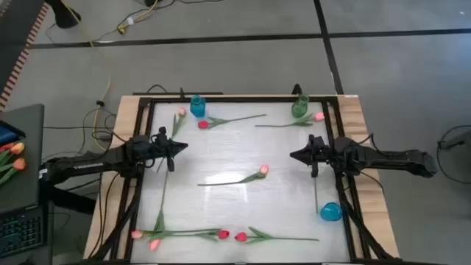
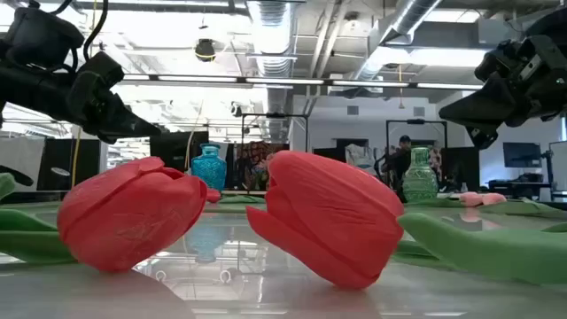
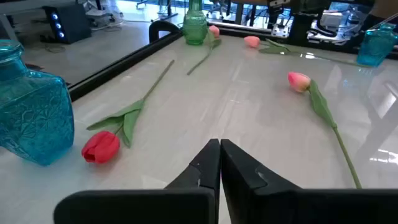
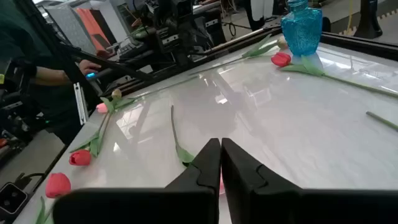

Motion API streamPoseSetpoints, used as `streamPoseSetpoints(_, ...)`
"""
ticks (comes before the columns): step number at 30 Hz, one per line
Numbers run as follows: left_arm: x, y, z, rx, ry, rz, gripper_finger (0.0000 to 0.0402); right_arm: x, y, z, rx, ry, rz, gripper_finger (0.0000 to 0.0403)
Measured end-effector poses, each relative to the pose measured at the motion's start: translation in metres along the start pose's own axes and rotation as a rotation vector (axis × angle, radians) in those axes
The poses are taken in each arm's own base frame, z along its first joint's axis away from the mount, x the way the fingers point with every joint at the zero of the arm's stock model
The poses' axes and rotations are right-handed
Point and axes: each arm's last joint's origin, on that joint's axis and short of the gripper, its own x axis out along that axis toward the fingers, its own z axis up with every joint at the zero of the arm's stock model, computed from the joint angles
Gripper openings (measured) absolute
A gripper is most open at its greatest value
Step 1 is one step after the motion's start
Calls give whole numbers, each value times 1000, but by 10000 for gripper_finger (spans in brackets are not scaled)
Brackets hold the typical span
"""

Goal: Sort flowers into vase by color

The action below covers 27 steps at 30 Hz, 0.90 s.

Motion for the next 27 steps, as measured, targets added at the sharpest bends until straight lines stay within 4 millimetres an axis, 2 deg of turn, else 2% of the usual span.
streamPoseSetpoints(27,0,0,0,0,0,0,0,0,0,0,0,0,0,43)
